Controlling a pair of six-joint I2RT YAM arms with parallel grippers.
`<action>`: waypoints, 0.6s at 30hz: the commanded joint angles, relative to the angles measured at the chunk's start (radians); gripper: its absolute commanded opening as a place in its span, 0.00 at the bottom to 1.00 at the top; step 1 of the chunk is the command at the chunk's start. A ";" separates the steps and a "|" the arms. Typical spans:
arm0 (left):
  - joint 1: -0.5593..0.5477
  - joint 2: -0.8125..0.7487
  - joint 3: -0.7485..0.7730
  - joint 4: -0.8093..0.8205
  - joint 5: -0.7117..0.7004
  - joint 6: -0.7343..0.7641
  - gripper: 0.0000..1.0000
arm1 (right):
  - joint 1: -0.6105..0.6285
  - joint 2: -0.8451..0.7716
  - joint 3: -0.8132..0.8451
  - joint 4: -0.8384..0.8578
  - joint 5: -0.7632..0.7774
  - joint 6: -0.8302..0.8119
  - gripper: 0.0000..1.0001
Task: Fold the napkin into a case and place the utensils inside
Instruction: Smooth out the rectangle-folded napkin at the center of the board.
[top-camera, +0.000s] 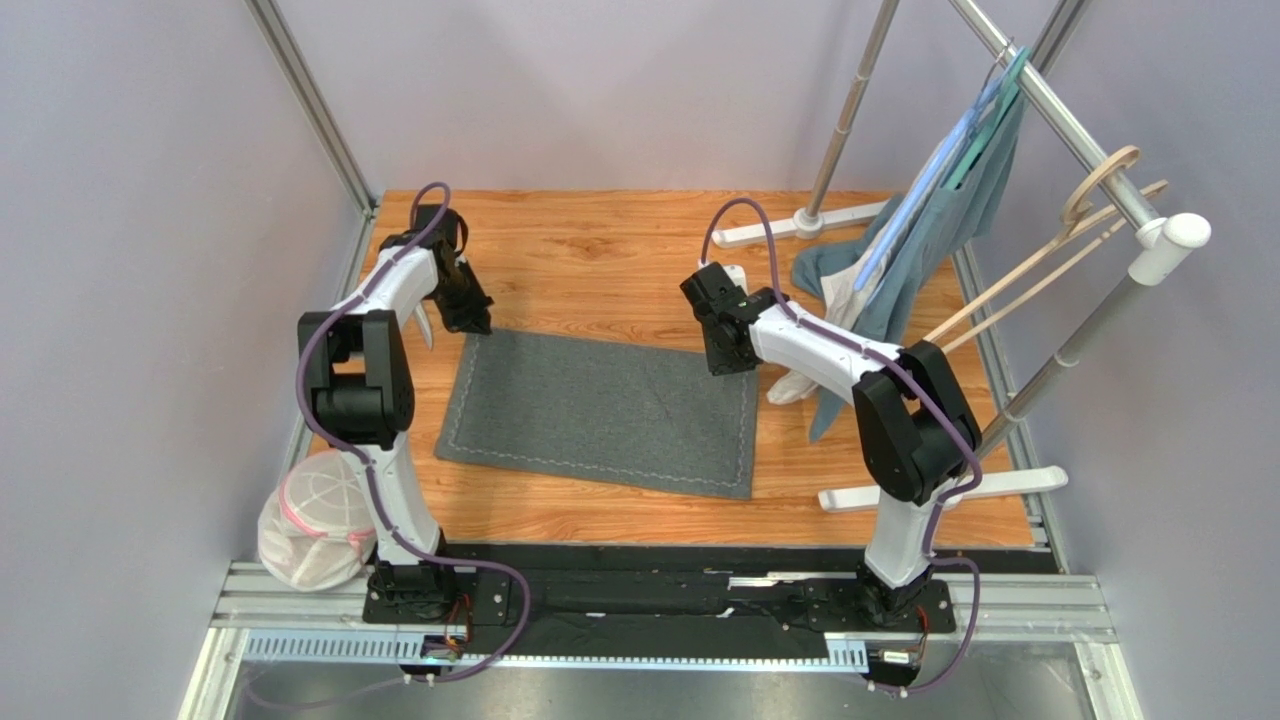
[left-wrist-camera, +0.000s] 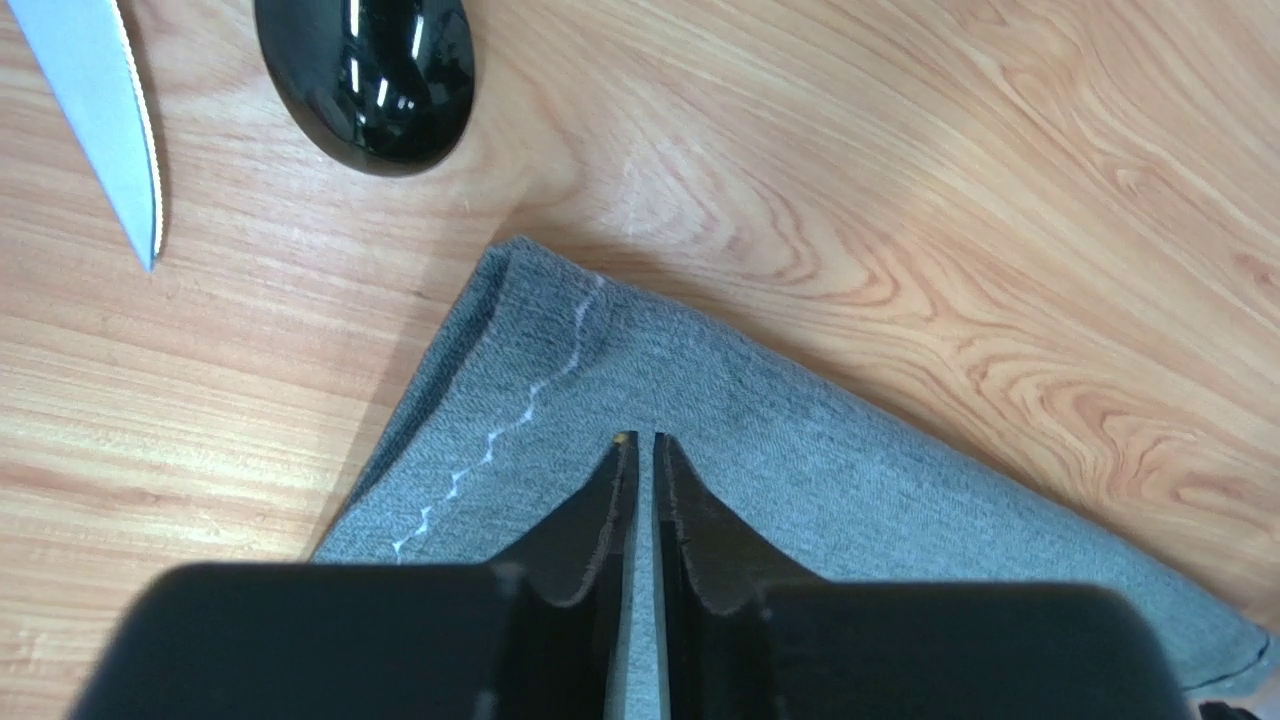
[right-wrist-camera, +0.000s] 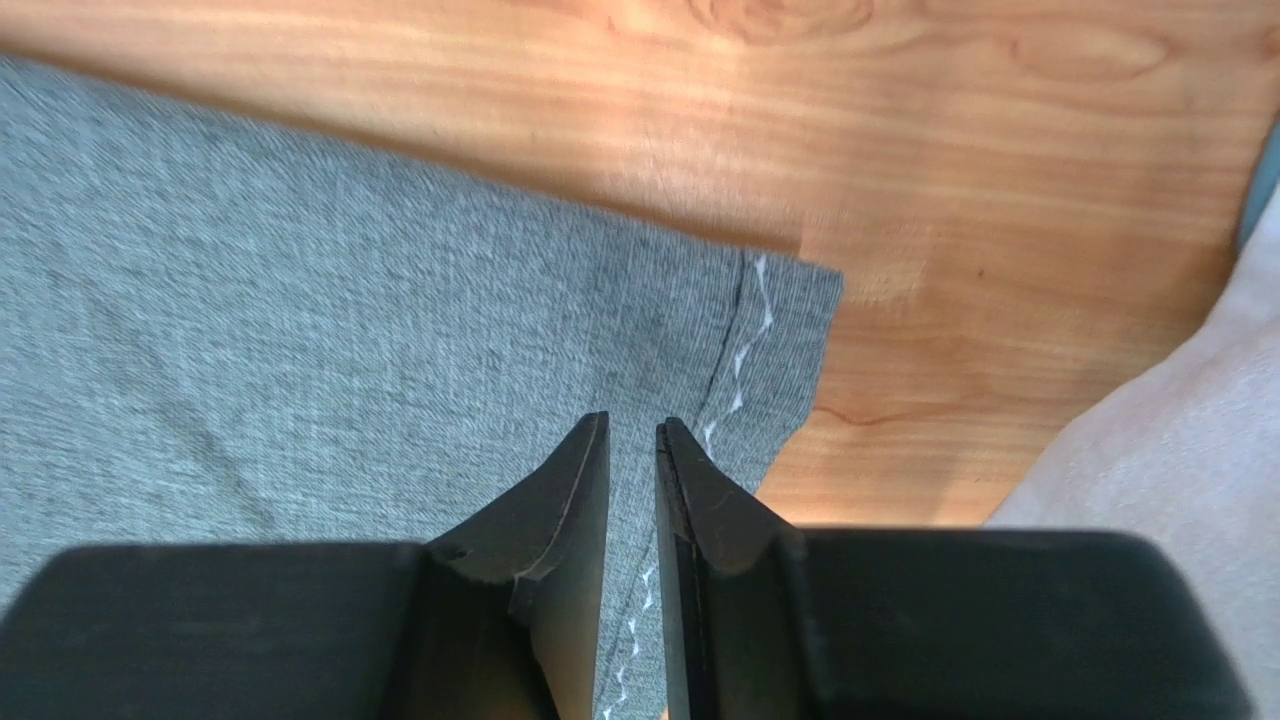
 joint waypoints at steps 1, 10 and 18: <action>0.030 0.117 0.087 -0.079 -0.003 0.014 0.09 | -0.028 0.029 0.059 -0.003 0.043 -0.028 0.22; 0.058 0.181 0.137 -0.136 -0.094 0.014 0.08 | -0.105 0.144 0.058 0.056 0.034 -0.083 0.22; 0.039 -0.060 0.028 -0.054 0.007 0.038 0.21 | -0.088 0.049 0.131 -0.030 0.013 -0.085 0.26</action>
